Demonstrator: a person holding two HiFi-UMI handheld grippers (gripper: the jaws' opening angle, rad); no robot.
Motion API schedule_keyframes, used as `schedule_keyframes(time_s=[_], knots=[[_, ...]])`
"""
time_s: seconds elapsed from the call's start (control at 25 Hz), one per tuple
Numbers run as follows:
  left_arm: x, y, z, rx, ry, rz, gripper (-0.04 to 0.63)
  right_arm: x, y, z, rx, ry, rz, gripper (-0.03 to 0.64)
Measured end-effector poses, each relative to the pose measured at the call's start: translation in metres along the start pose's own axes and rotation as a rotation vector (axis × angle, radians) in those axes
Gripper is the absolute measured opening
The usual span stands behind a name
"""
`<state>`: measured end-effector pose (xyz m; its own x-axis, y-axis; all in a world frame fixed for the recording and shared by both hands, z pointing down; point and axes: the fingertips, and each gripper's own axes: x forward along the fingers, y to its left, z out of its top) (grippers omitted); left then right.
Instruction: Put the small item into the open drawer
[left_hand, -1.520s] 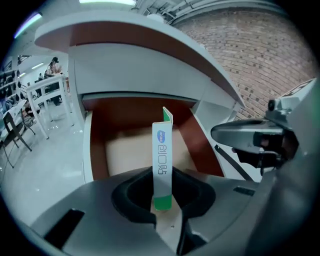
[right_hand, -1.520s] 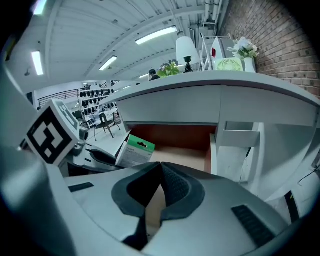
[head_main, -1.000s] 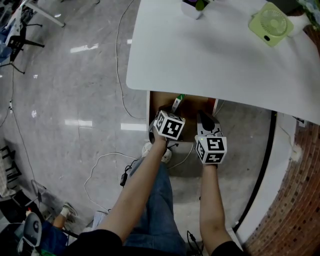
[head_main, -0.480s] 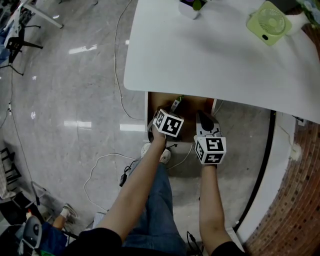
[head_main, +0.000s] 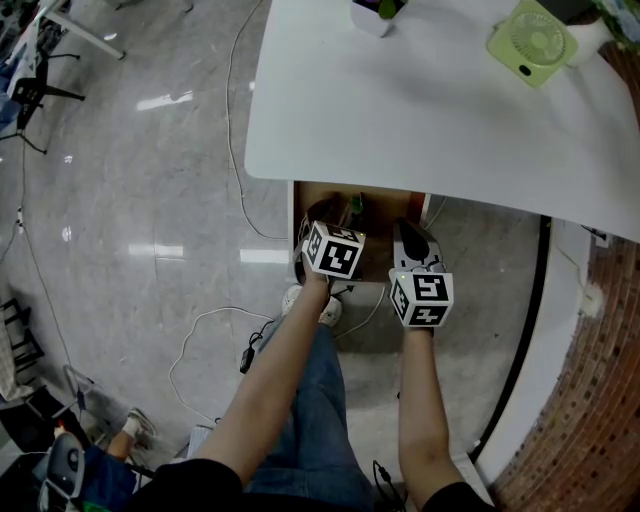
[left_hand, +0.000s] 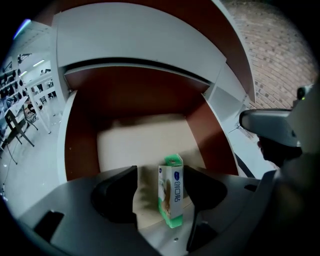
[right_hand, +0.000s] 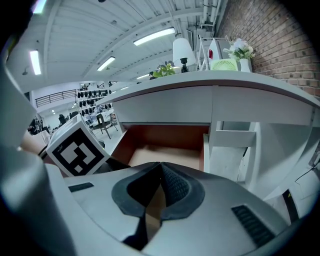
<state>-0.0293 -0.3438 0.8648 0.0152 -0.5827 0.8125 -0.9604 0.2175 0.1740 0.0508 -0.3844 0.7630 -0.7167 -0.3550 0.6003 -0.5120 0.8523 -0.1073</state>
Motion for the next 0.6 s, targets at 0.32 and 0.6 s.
schedule_keyframes(time_s=[0.32,0.6], knots=[[-0.055,-0.013,0.029,0.010,-0.112,-0.021,0.284,-0.026,0.004,0.017,0.012,-0.027,-0.026,0.003],[-0.172,-0.029,0.071,0.048,-0.275,-0.051,0.154,-0.085,0.017,0.066,0.050,-0.107,-0.068,0.003]])
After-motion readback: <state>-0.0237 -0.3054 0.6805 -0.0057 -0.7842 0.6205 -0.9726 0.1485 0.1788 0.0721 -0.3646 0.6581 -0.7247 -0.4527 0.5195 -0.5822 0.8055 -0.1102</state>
